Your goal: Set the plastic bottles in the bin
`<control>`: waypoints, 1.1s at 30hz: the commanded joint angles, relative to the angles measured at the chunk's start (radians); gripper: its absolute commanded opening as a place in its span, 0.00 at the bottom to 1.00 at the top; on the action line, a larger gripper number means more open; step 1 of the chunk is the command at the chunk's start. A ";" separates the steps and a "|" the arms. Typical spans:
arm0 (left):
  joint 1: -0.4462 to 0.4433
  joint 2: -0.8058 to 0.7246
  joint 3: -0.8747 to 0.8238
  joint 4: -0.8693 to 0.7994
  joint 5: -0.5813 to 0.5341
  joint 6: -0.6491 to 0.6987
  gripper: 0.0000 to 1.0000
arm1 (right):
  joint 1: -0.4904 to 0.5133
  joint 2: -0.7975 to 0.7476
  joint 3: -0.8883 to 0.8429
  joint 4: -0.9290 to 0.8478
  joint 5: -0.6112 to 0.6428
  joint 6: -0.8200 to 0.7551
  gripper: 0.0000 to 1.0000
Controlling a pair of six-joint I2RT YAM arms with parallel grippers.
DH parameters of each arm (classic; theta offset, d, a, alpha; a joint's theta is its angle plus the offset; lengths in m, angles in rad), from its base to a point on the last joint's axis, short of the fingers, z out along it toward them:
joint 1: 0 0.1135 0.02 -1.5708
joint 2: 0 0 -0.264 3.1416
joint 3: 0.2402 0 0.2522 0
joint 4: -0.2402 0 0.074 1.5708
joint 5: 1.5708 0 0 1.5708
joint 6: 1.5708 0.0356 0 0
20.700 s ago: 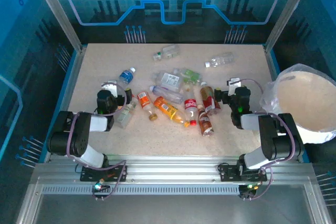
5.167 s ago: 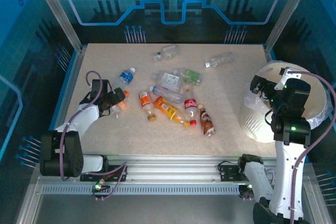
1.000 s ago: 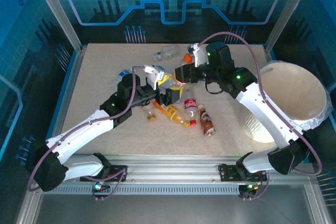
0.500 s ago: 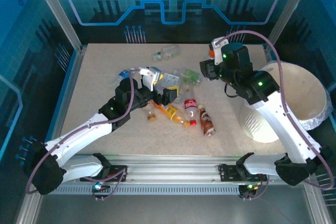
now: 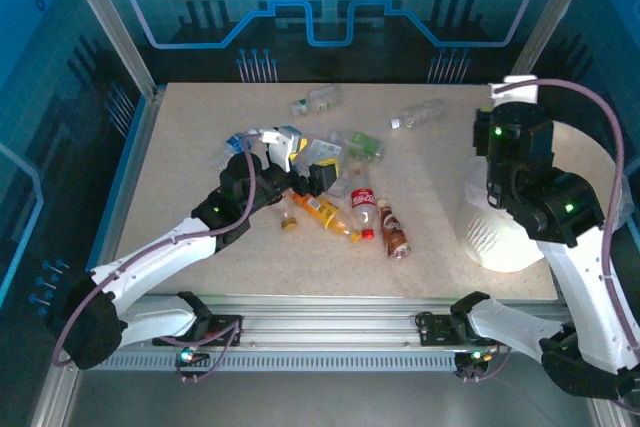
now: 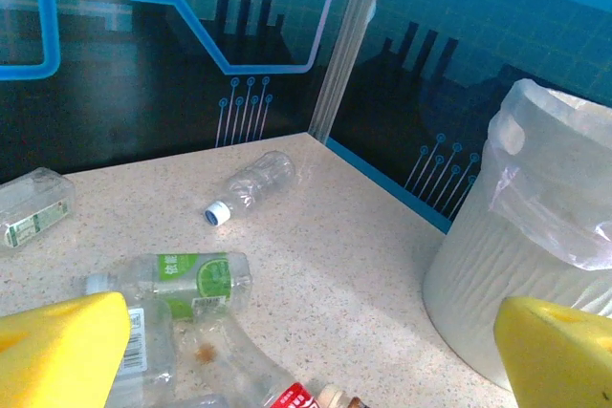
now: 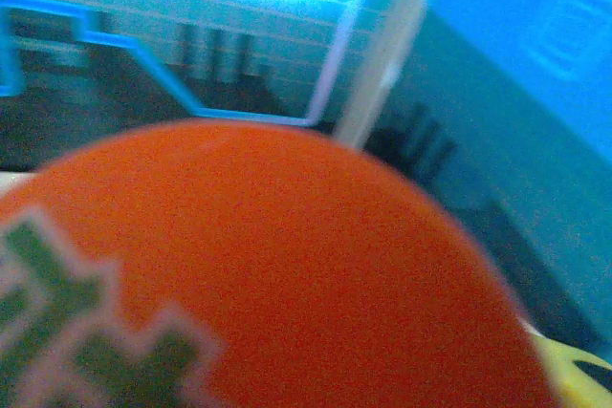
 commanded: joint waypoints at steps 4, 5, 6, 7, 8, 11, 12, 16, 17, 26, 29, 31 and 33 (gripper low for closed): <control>-0.004 0.014 0.054 -0.044 -0.030 -0.028 0.99 | -0.225 -0.051 -0.078 -0.023 0.115 -0.022 0.31; -0.004 0.018 0.054 -0.043 -0.031 -0.033 0.99 | -0.268 -0.057 -0.086 -0.030 0.099 -0.022 0.31; -0.004 0.021 0.054 -0.041 -0.033 -0.039 0.99 | -0.302 -0.059 -0.094 -0.036 0.090 -0.022 0.31; -0.004 0.027 0.054 -0.039 -0.035 -0.047 0.99 | -0.347 -0.062 -0.107 -0.040 0.078 -0.025 0.31; -0.002 0.034 0.054 -0.037 -0.037 -0.058 0.99 | -0.379 -0.062 -0.118 -0.040 0.070 -0.027 0.31; -0.003 0.056 0.062 -0.033 -0.036 -0.088 0.99 | -0.469 -0.062 -0.164 -0.030 0.061 -0.017 0.31; -0.002 0.063 0.066 -0.032 -0.034 -0.094 0.99 | -0.494 -0.063 -0.180 -0.018 0.059 -0.016 0.31; 0.001 0.085 0.106 -0.066 -0.013 -0.080 0.99 | -0.598 -0.074 -0.258 0.037 -0.022 0.000 0.32; 0.001 0.090 0.119 -0.081 -0.013 -0.074 0.99 | -0.618 -0.075 -0.281 0.055 -0.032 -0.002 0.32; 0.012 0.120 0.132 -0.076 -0.011 -0.118 0.99 | -0.797 0.008 -0.381 0.064 -0.125 0.107 0.35; 0.017 0.126 0.135 -0.091 -0.001 -0.116 0.99 | -0.817 0.042 -0.403 0.073 -0.131 0.125 0.36; 0.019 0.123 0.136 -0.107 -0.005 -0.114 0.99 | -0.825 0.067 -0.410 0.065 -0.123 0.139 0.39; 0.021 0.119 0.133 -0.120 -0.011 -0.112 0.99 | -0.825 0.081 -0.422 0.067 -0.127 0.151 0.41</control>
